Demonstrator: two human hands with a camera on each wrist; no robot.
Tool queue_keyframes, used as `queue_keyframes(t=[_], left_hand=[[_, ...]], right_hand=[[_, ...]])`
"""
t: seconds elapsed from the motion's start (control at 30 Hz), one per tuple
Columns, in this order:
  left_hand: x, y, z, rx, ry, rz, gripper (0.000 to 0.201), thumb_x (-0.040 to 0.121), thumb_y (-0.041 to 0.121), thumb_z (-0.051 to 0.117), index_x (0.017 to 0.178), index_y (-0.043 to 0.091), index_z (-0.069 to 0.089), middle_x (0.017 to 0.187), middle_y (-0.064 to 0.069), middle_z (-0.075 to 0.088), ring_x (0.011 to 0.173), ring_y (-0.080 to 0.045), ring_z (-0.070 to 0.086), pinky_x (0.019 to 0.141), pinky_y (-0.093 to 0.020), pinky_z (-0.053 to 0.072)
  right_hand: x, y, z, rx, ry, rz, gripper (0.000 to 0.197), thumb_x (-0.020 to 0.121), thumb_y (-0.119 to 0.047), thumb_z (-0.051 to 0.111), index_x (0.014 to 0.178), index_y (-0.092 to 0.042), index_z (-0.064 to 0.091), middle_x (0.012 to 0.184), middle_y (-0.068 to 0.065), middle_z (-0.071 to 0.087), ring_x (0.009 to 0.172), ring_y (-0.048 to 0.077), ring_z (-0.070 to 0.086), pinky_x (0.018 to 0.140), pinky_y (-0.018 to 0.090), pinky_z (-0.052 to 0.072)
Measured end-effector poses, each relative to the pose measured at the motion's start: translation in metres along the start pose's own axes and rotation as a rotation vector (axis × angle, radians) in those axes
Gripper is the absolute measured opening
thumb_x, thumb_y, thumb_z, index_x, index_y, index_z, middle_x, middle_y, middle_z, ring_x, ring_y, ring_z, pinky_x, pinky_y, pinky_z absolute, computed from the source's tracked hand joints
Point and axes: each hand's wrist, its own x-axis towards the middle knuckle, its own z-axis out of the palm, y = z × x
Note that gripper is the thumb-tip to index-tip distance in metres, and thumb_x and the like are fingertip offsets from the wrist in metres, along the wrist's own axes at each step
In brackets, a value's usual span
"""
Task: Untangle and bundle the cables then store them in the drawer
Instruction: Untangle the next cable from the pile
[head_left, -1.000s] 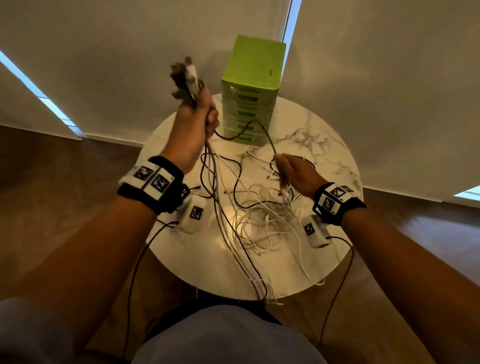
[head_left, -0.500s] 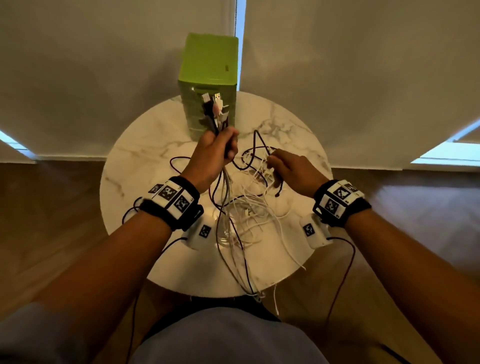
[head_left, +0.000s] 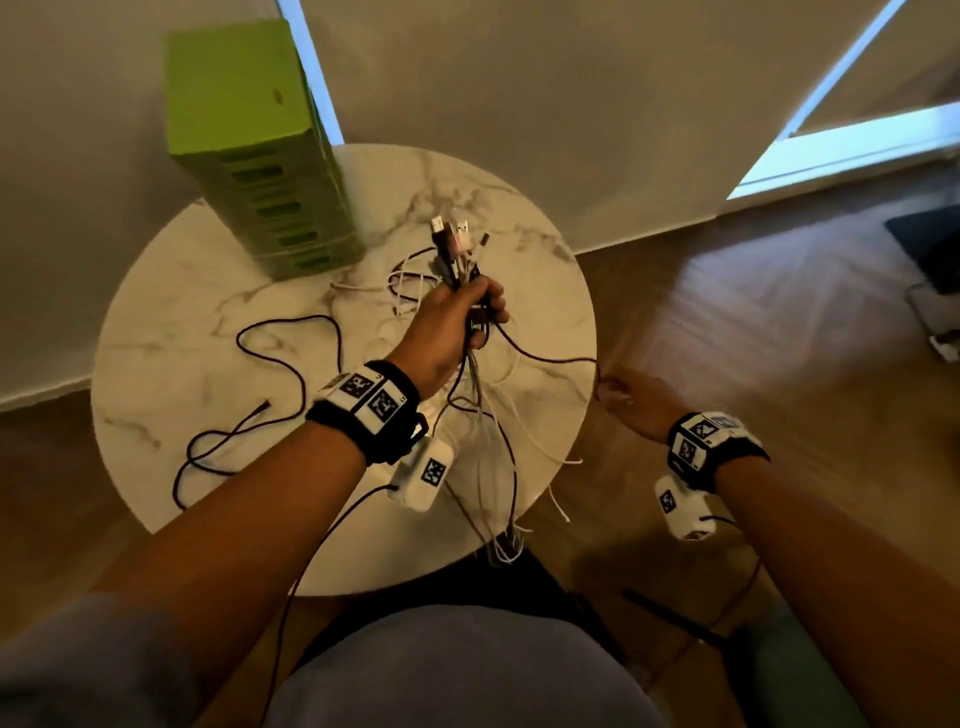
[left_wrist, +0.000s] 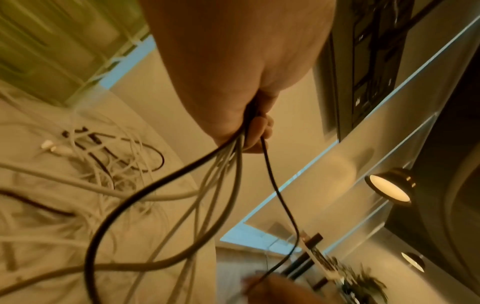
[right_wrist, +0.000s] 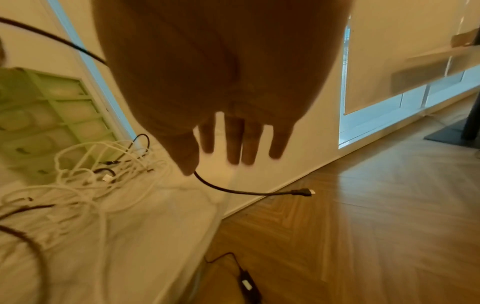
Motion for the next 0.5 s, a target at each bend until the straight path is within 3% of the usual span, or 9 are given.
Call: queue_keyframes(t=[0.1,0.17,0.23,0.3,0.33,0.37,0.43,0.5], left_hand=[[0.002,-0.020,0.016,0.081,-0.002,-0.049,0.026,0.107,0.018,0.043,0.088,0.017,0.061,0.079,0.002,0.063,0.077,-0.012,0.062,0.051,-0.019,0.033],[0.004,-0.026,0.027,0.106,-0.027,-0.060,0.025,0.106,0.018,0.044,0.088,0.016,0.062,0.080,0.001,0.063,0.074,-0.011,0.059,0.053,-0.020,0.034],[0.005,-0.028,0.035,0.147,-0.064,-0.053,0.025,0.107,0.019,0.044,0.089,0.017,0.062,0.081,0.002,0.062,0.072,-0.009,0.056,0.054,-0.019,0.036],[0.006,-0.026,0.036,0.203,-0.085,-0.030,0.026,0.108,0.021,0.043,0.090,0.018,0.063,0.082,0.004,0.062,0.071,-0.006,0.054,0.054,-0.017,0.036],[0.006,-0.024,0.035,0.230,-0.090,-0.011,0.026,0.108,0.021,0.042,0.091,0.019,0.063,0.083,0.004,0.062,0.071,-0.005,0.053,0.054,-0.016,0.036],[0.008,-0.023,0.032,0.248,-0.088,0.009,0.027,0.108,0.022,0.042,0.093,0.018,0.063,0.083,0.004,0.061,0.072,-0.005,0.053,0.054,-0.016,0.036],[0.012,-0.021,0.023,0.227,-0.055,0.030,0.027,0.108,0.023,0.042,0.093,0.017,0.064,0.082,0.004,0.060,0.072,-0.006,0.052,0.053,-0.017,0.035],[0.016,-0.017,0.010,0.119,-0.003,0.018,0.028,0.108,0.023,0.044,0.087,0.016,0.062,0.076,0.004,0.058,0.066,-0.007,0.050,0.051,-0.018,0.035]], right_hand=[[-0.006,-0.010,0.010,-0.017,0.136,-0.164,0.093,0.080,-0.038,0.078,0.153,-0.024,0.023,0.160,0.006,0.024,0.149,0.028,0.020,0.120,0.049,0.025],[-0.010,-0.027,0.014,-0.085,0.180,-0.367,0.105,0.073,-0.051,0.079,0.155,-0.029,0.017,0.163,0.003,0.021,0.150,0.025,0.016,0.121,0.054,0.018],[-0.019,-0.049,0.016,-0.059,0.071,-0.487,0.094,0.079,-0.048,0.076,0.153,-0.025,0.024,0.156,0.002,0.037,0.146,0.021,0.028,0.120,0.044,0.019],[-0.028,-0.068,0.013,0.091,-0.074,-0.495,0.064,0.089,-0.042,0.070,0.142,-0.022,0.039,0.124,-0.001,0.064,0.119,0.015,0.056,0.105,0.031,0.040],[-0.032,-0.072,0.012,0.150,-0.090,-0.485,0.046,0.094,-0.041,0.063,0.132,-0.021,0.046,0.105,-0.002,0.067,0.101,0.015,0.063,0.092,0.032,0.049],[-0.034,-0.072,0.010,0.179,-0.054,-0.474,0.031,0.098,-0.040,0.056,0.121,-0.020,0.051,0.092,-0.002,0.065,0.087,0.017,0.064,0.082,0.035,0.054],[-0.032,-0.061,0.001,0.198,0.095,-0.425,0.023,0.104,-0.036,0.044,0.109,-0.015,0.055,0.086,-0.006,0.060,0.079,0.018,0.060,0.072,0.037,0.053],[-0.029,-0.044,-0.011,0.173,0.198,-0.347,0.027,0.106,-0.030,0.040,0.107,-0.011,0.058,0.085,-0.009,0.060,0.075,0.009,0.058,0.071,0.027,0.045]])
